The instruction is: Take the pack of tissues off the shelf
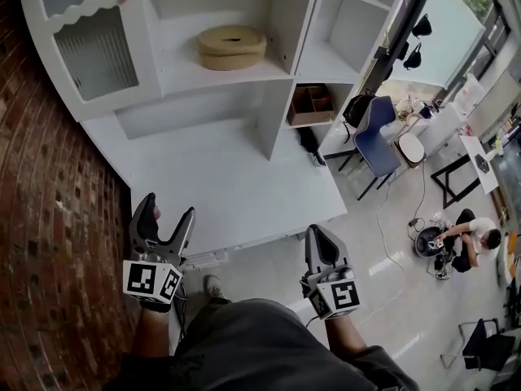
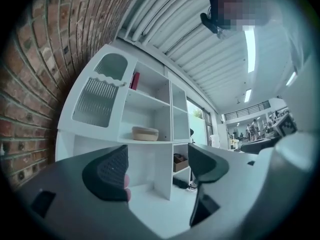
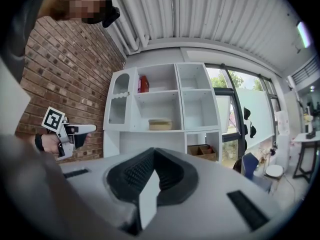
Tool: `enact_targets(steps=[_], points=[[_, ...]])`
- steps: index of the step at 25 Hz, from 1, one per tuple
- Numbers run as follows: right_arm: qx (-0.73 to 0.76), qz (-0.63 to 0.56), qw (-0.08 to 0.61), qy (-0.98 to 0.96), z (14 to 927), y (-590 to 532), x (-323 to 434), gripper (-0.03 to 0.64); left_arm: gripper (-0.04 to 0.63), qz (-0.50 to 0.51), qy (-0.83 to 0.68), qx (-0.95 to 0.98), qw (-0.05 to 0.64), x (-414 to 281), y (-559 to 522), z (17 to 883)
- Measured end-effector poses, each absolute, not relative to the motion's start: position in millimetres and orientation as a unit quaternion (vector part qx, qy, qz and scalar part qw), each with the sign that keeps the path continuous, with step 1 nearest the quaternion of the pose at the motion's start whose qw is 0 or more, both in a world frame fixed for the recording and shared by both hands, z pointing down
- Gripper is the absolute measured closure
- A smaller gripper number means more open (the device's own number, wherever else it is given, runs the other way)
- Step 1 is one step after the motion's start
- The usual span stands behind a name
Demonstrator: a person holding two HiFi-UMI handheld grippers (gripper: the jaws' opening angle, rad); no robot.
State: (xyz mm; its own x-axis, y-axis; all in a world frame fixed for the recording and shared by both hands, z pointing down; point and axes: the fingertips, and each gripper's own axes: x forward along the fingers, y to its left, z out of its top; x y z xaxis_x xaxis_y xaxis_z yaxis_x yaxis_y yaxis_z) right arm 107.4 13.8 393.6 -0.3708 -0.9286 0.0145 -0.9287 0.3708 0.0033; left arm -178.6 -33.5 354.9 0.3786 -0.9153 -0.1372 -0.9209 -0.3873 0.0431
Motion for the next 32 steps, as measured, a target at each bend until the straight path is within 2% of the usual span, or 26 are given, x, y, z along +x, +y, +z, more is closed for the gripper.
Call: enact_targets(steps=[14, 26, 32], points=[[0.582, 0.014, 0.007, -0.813, 399, -70, 46, 0.617, 0.23, 0.05, 0.486, -0.871, 0.062, -190, -150, 330], [0.563, 0.017, -0.005, -0.826, 395, -141, 90, 0.617, 0.249, 0.013, 0.499, -0.859, 0.114, -143, -220, 308], [0.558, 0.014, -0.008, -0.83, 391, -164, 121, 0.617, 0.261, -0.044, 0.508, -0.838, 0.197, -114, -267, 282]])
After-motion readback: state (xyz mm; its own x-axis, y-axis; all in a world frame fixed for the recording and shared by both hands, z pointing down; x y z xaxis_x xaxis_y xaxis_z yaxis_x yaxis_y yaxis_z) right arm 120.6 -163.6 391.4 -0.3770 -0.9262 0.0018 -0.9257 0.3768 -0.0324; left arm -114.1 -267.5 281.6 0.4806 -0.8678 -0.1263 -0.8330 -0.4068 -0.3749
